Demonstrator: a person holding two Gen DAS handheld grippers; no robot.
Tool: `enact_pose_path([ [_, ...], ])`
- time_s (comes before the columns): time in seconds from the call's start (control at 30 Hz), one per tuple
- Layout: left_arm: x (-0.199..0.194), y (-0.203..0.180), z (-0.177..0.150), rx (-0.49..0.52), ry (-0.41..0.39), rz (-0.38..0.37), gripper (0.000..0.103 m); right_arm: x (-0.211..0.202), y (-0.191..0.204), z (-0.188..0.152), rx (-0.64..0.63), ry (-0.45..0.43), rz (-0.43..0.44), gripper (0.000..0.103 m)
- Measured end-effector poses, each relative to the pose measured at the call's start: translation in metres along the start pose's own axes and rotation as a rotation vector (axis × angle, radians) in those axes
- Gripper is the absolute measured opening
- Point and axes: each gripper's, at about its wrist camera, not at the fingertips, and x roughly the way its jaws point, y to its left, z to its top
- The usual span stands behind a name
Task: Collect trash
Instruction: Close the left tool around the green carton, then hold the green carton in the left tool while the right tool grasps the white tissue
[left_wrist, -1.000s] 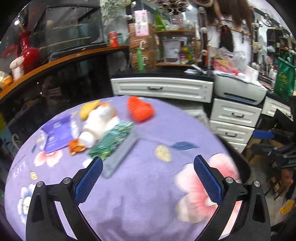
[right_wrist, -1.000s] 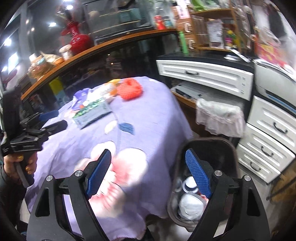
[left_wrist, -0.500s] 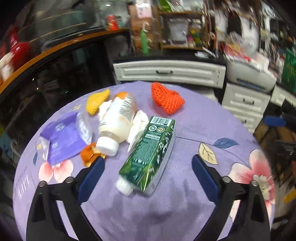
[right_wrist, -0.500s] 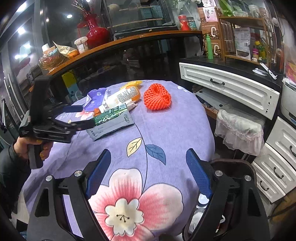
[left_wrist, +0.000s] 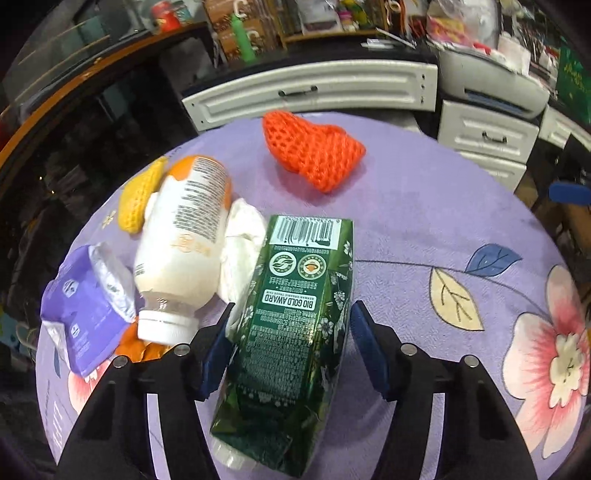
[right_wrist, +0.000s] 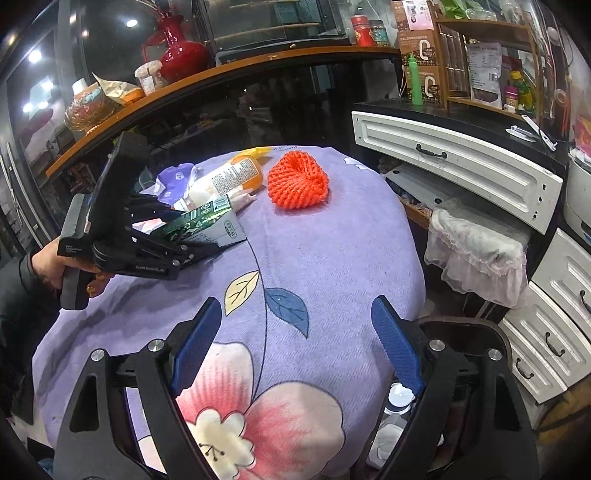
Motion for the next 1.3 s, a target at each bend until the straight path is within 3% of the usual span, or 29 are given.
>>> enact_pose_path([
  [0.1, -0.001, 0.0, 0.0, -0.008, -0.003, -0.002, 0.06, 0.006, 0.001, 0.006, -0.008, 0.001, 0.01, 0.083],
  [0.23, -0.013, 0.006, -0.006, -0.075, -0.036, -0.02, 0.051, 0.015, 0.006, 0.015, -0.014, 0.009, 0.043, 0.083],
  [0.67, -0.078, 0.003, -0.065, -0.264, -0.196, -0.115, 0.05, 0.04, 0.039, 0.044, -0.049, 0.033, 0.174, 0.083],
  [0.83, -0.085, -0.011, -0.072, -0.225, -0.181, -0.145, 0.05, 0.042, 0.05, 0.046, -0.058, 0.035, 0.187, 0.083],
  [1.1, -0.057, -0.023, -0.061, -0.165, -0.07, -0.181, 0.051, 0.041, 0.046, 0.044, -0.04, 0.038, 0.16, 0.083],
  [1.2, -0.052, -0.027, -0.057, -0.155, -0.063, -0.174, 0.057, 0.037, 0.041, 0.043, -0.04, 0.034, 0.142, 0.083],
  [1.27, -0.053, -0.024, -0.056, -0.18, -0.071, -0.154, 0.079, 0.036, 0.037, 0.042, -0.037, 0.034, 0.137, 0.083],
  [1.3, -0.055, -0.023, -0.058, -0.192, -0.076, -0.141, 0.084, 0.035, 0.034, 0.042, -0.035, 0.035, 0.135, 0.083],
])
